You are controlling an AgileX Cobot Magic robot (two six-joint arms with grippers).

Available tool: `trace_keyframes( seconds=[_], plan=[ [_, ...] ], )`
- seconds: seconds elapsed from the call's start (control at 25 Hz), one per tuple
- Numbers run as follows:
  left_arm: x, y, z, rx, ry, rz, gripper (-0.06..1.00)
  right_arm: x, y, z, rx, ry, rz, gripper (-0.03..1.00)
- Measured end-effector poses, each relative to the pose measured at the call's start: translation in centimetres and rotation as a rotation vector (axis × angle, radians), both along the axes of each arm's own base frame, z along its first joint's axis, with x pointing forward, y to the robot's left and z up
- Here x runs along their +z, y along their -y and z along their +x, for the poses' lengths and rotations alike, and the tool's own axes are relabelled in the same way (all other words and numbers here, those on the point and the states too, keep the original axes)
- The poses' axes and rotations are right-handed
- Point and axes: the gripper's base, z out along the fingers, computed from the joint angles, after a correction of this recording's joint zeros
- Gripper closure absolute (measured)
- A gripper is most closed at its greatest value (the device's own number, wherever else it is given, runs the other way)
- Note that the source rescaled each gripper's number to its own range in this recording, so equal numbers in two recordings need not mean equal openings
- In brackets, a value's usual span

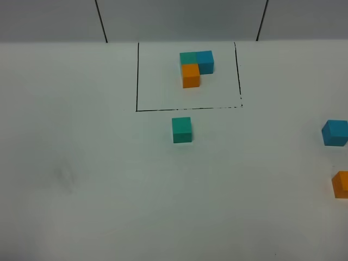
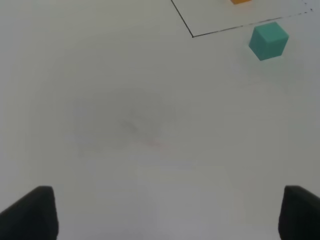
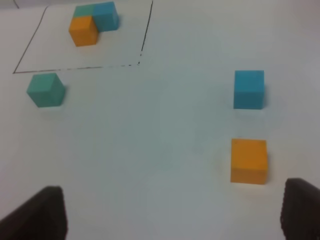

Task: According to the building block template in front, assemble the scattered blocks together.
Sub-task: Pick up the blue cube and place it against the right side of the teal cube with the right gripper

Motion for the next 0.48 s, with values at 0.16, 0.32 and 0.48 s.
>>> trace_keyframes(
  seconds=[0.16, 0.32, 0.48],
  plan=[
    [-0.04, 0.0, 0.03, 0.0, 0.0, 0.0, 0.12, 0.01, 0.0, 0.0, 0.0, 0.001, 0.0, 0.23],
    [-0.04, 0.03, 0.06, 0.02, 0.0, 0.0, 0.23, 0.01, 0.0, 0.0, 0.0, 0.001, 0.0, 0.23],
    [-0.04, 0.13, 0.15, 0.096, 0.0, 0.0, 0.34, 0.01, 0.0, 0.0, 0.0, 0.001, 0.0, 0.23]
  ],
)
